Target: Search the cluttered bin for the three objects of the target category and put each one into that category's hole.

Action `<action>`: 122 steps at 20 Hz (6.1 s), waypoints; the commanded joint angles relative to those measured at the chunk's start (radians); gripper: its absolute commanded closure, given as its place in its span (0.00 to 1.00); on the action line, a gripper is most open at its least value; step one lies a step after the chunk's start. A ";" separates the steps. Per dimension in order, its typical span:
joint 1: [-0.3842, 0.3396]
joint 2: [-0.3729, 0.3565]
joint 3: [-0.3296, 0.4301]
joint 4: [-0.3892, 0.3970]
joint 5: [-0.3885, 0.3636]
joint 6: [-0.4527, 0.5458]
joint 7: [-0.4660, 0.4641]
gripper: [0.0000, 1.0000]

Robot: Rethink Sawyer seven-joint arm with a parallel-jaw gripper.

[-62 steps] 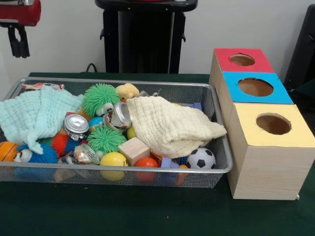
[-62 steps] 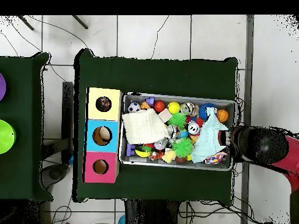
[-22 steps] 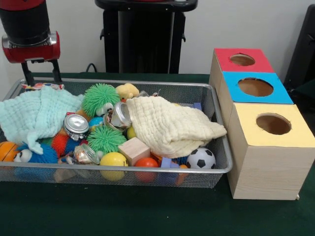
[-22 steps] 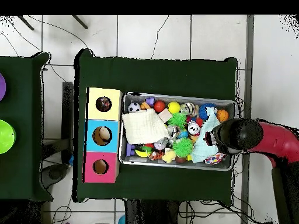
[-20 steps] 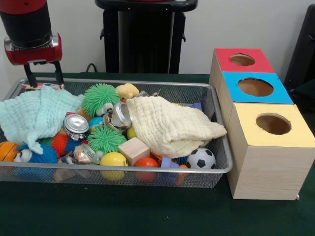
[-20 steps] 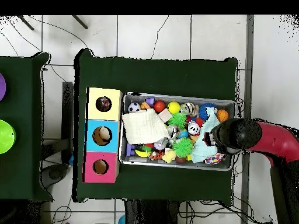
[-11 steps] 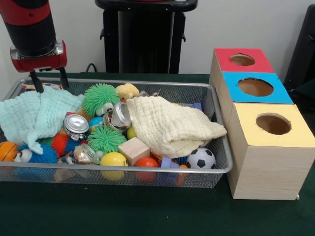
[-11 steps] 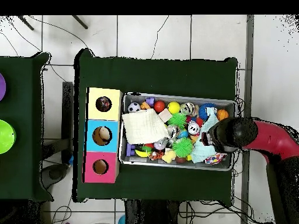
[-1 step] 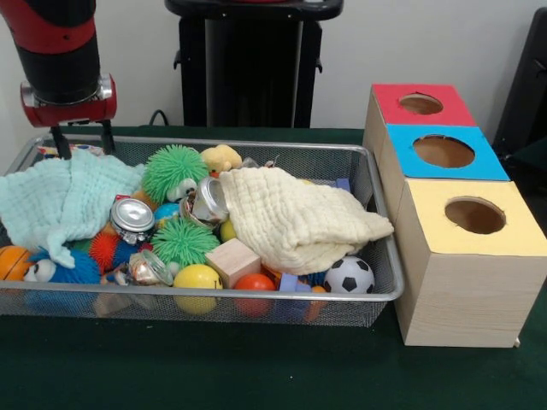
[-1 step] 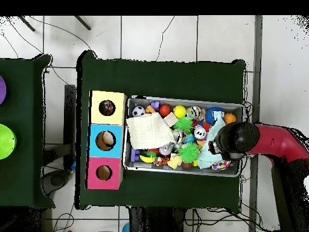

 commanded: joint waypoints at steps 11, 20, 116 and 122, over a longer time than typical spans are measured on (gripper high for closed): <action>0.021 0.092 -0.027 -0.072 -0.157 0.184 -0.226 0.00; 0.022 0.097 -0.041 -0.068 -0.203 0.163 -0.208 0.00; 0.177 -0.527 0.065 0.400 0.584 -0.270 0.137 1.00; 0.210 -0.526 0.046 0.408 0.605 -0.321 0.164 1.00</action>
